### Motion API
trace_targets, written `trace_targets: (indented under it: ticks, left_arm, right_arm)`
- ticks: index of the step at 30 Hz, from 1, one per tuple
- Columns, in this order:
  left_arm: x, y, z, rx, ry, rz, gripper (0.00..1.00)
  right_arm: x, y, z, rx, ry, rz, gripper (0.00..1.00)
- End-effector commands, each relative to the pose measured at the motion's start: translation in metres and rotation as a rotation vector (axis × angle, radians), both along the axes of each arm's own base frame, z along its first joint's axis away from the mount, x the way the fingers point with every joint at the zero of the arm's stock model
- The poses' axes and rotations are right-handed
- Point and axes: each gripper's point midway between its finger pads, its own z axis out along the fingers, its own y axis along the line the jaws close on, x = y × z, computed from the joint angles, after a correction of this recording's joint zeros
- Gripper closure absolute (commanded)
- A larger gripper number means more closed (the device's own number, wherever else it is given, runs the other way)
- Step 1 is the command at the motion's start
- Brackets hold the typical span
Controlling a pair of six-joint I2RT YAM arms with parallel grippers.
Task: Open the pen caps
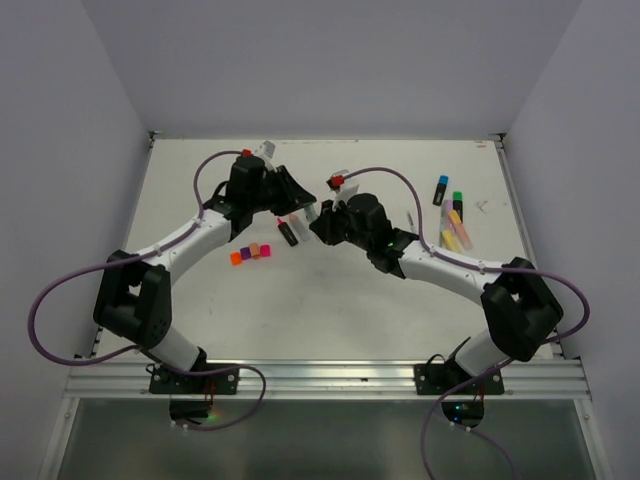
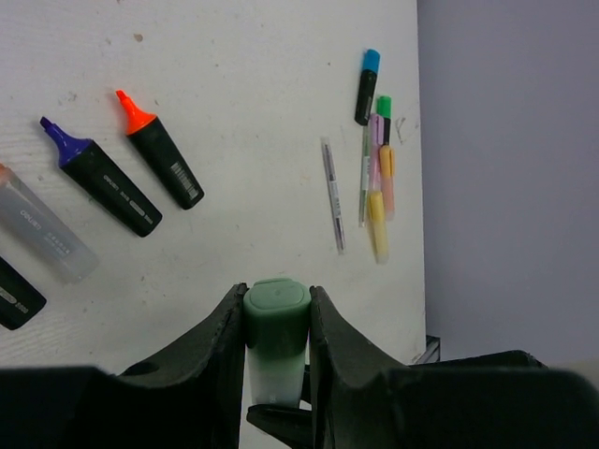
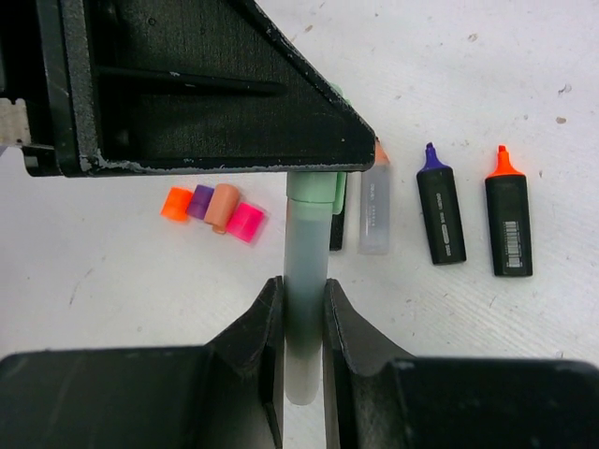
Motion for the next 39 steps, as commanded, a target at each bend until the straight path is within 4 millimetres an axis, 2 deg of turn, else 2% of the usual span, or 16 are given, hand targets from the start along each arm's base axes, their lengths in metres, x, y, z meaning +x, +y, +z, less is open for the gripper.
trace_targets:
  ticks: [1,6,11,16,17,19,20,22,23,26,27,29,30,34,35,39]
  left_arm:
    - [0.082,0.071,0.125,-0.153,-0.412,0.363,1.00]
    - [0.088,0.092,0.126,-0.161,-0.416,0.380,1.00]
    - [0.090,0.099,0.122,-0.131,-0.423,0.364,1.00]
    - [0.084,0.102,0.116,-0.050,-0.425,0.334,1.00]
    - [0.080,0.103,0.104,-0.016,-0.379,0.328,1.00]
    - [0.067,0.096,0.096,0.037,-0.372,0.282,1.00]
    - [0.056,0.095,0.074,0.071,-0.313,0.267,1.00]
    - [0.033,0.091,0.066,0.089,-0.295,0.243,1.00]
    - [0.013,0.090,0.049,0.108,-0.253,0.226,1.00]
    - [-0.026,0.091,0.004,0.154,-0.132,0.187,1.00]
    - [-0.039,0.087,0.006,0.153,-0.134,0.168,1.00]
    - [-0.062,0.080,-0.014,0.181,-0.078,0.124,1.00]
    - [-0.070,0.081,-0.015,0.189,-0.074,0.120,1.00]
    - [-0.099,0.079,-0.049,0.221,0.010,0.076,1.00]
    - [-0.103,0.078,-0.054,0.221,0.022,0.069,1.00]
    - [-0.118,0.075,-0.075,0.214,0.067,0.061,1.00]
  right_arm:
    - [-0.088,-0.009,-0.069,-0.160,0.265,0.188,1.00]
    - [-0.101,-0.013,-0.065,-0.124,0.280,0.209,1.00]
    - [-0.113,-0.012,-0.074,-0.130,0.317,0.233,1.00]
    - [-0.108,-0.022,-0.073,-0.167,0.299,0.176,1.00]
    - [-0.103,-0.021,-0.068,-0.175,0.288,0.167,1.00]
    - [-0.094,-0.030,-0.071,-0.228,0.277,0.113,1.00]
    - [-0.091,-0.033,-0.075,-0.254,0.287,0.096,1.00]
    - [-0.081,-0.042,-0.082,-0.315,0.275,0.038,1.00]
    - [-0.078,-0.043,-0.088,-0.349,0.287,0.035,1.00]
    - [-0.069,-0.041,-0.091,-0.357,0.284,0.030,1.00]
    - [-0.067,-0.040,-0.096,-0.361,0.292,0.028,1.00]
    - [-0.060,-0.036,-0.095,-0.338,0.295,0.027,1.00]
    - [-0.057,-0.035,-0.099,-0.333,0.302,0.024,1.00]
    - [-0.042,-0.030,-0.103,-0.244,0.337,0.036,1.00]
    - [-0.041,-0.021,-0.099,-0.196,0.338,0.075,1.00]
    - [-0.036,-0.012,-0.100,-0.161,0.336,0.107,1.00]
